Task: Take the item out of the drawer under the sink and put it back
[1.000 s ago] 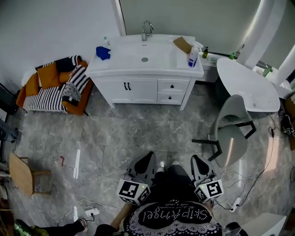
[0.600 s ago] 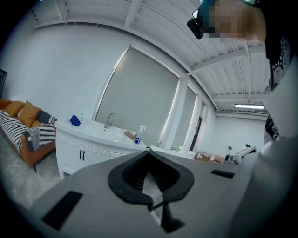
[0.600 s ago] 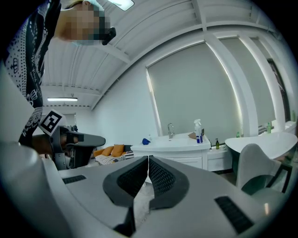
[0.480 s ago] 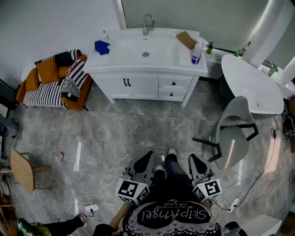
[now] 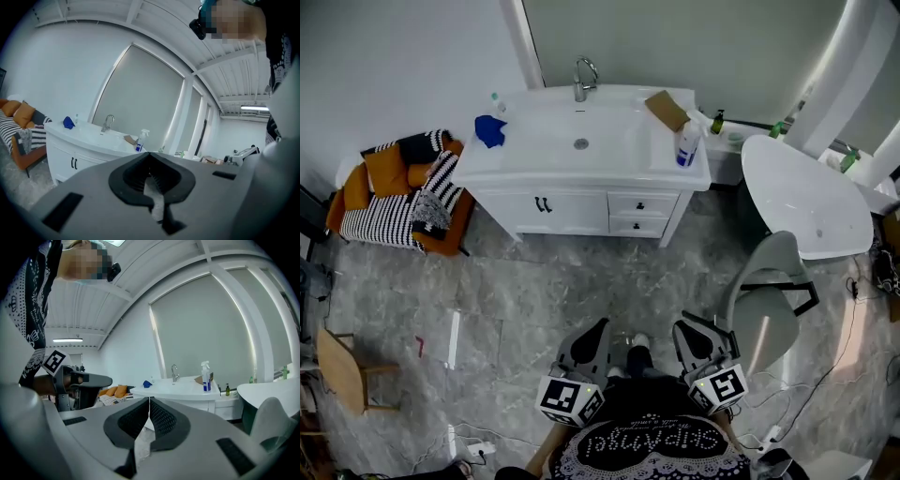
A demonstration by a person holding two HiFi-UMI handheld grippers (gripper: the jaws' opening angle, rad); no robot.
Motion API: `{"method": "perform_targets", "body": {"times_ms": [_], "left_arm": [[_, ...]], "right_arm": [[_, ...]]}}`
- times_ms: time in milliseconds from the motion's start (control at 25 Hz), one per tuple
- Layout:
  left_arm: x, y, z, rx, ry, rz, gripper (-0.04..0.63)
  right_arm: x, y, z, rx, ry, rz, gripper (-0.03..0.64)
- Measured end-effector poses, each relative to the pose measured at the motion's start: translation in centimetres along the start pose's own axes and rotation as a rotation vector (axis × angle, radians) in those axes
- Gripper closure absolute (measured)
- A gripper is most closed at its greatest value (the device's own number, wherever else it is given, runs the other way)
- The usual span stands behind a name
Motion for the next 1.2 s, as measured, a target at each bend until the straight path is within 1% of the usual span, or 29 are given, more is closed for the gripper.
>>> {"method": "perform_targets", "body": {"times_ms": [200,360,520,680,920,1080,1200], "left_arm": [[-3.3,0.9,-0.4,-0.001,-0.002,-0.019,0.591],[-5.4,1.3,-0.8,0.001,0.011,-0.004,0.591],[-6.8,1.3,-1.1,0.003,0.028,-0.01,0.591],[-7.6,1.1,-1.8,-0.002,0.035,-0.015,0.591],[-8.2,1.0,-3.1,0.004,0.039,-0.034,0.591],[-8.0,0.8,-3.4,-0.019,0.035,-0.025,0.591],[-7.9,0.8,-3.2,-0.021,0.048,-0.023,0.591]], "right_arm": [[-1.3,1.3,-2.9,-0.01,0.015,0.001,0.597],[-1.8,1.8,-4.7,0.009,0.034,0.0,0.597],[-1.7,2.1,-6.2,0.003,0.03,-0.007,0.597],[-1.3,2.3,-7.3,0.022,0.042,-0.025,0.597],[-0.9,2.0,-8.0,0.068,0.086,-0.007,0.597],[-0.8,1.9,-7.6,0.088,0.108,-0.006,0.597],[-0.7,1.8,-7.4,0.104,0.116,0.001,0.597]]}}
Point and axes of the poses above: the fingertips, and each gripper's own axes: x backward along the fingers, z to its left, y out of its top, the point moved 4 cm from there along x, backward along the fingers, and after that the axes turned 8 degrees about y, right-handed, at the moved point
